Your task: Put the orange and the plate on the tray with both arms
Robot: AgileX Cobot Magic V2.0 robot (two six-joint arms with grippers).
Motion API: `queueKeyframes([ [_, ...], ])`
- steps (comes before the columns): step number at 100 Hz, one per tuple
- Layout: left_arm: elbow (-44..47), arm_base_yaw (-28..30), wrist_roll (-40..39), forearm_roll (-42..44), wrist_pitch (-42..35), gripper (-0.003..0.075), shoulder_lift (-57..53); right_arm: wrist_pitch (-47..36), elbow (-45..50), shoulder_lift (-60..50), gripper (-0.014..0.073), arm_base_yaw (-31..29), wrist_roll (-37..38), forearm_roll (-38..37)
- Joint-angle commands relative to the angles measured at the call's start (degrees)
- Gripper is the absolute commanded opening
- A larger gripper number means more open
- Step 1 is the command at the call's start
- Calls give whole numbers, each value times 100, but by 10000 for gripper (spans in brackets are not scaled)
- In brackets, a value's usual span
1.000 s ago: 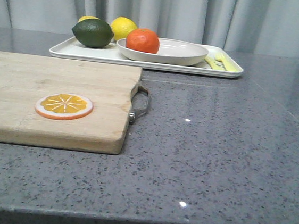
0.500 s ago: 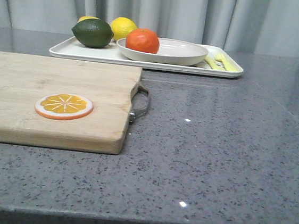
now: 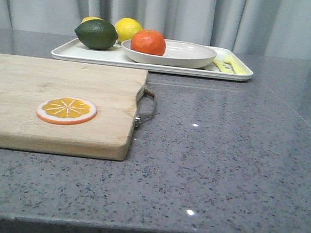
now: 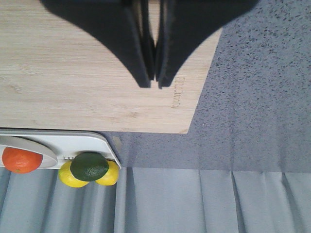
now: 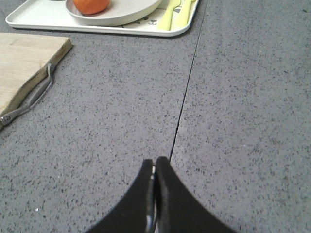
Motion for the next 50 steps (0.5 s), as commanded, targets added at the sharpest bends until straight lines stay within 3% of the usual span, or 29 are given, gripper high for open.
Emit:
queueKeyframes([
  [1,130,6,-50,-4,-410,-19,-181,-793,-57,27,-69,-14,-54,-51],
  [24,130,6,-50,-4,-410,-19,-181,-2400,667,-427,-69,-25,0,-542],
  [50,130,6,-50,-4,-410,-19,-181,-3578,1631,-1108,-69,-598,1232,-1631],
])
